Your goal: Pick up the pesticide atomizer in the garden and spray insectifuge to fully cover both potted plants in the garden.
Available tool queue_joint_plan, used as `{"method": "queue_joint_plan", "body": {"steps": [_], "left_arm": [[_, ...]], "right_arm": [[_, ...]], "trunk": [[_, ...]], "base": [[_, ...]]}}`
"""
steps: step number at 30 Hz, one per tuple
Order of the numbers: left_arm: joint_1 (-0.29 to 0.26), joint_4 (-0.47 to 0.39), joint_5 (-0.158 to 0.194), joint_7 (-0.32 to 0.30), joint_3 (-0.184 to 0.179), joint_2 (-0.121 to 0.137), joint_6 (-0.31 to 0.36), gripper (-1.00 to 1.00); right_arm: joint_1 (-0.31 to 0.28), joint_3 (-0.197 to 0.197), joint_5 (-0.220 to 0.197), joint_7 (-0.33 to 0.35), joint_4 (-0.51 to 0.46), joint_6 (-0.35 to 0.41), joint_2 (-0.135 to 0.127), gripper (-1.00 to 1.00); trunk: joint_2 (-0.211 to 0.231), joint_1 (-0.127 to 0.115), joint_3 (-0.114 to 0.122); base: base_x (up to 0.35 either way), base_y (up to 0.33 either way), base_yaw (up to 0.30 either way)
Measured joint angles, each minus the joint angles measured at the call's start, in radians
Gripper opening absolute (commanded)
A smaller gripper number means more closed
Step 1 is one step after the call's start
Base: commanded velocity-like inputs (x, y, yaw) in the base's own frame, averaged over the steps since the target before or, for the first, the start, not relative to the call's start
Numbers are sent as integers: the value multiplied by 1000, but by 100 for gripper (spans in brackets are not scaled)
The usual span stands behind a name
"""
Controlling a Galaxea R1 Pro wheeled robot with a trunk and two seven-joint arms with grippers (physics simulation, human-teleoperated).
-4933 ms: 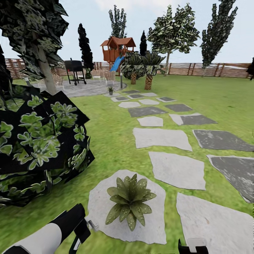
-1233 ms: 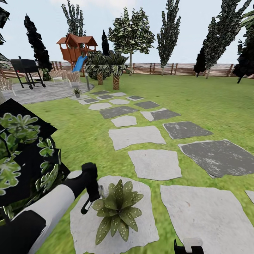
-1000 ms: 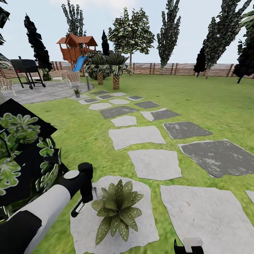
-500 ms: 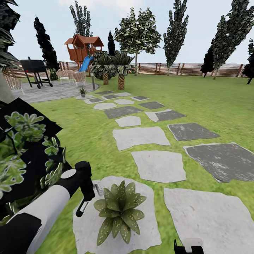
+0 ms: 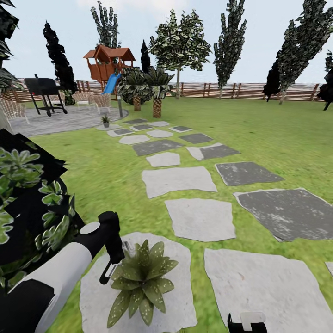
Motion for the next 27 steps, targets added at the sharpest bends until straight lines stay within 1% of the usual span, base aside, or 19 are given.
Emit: {"method": "queue_joint_plan", "body": {"steps": [4, 14, 18, 22, 27], "left_arm": [[0, -1, 0, 0, 0, 0, 0, -100], [-3, -1, 0, 0, 0, -4, 1, -100], [-2, -1, 0, -1, 2, -7, 7, -100], [3, 0, 1, 1, 5, -10, 9, -100], [6, 1, 14, 0, 7, -9, 9, -100]], "right_arm": [[0, 0, 0, 0, 0, 0, 0, 100], [0, 0, 0, 0, 0, 0, 0, 100], [0, 0, 0, 0, 0, 0, 0, 100], [0, 0, 0, 0, 0, 0, 0, 100], [0, 0, 0, 0, 0, 0, 0, 100]], "trunk": [[0, 0, 0], [0, 0, 0], [0, 0, 0], [0, 0, 0], [0, 0, 0]], "base": [[-154, -243, 173], [-180, -231, 273], [-47, -259, 265], [-107, -253, 77], [-226, -206, 7]]}}
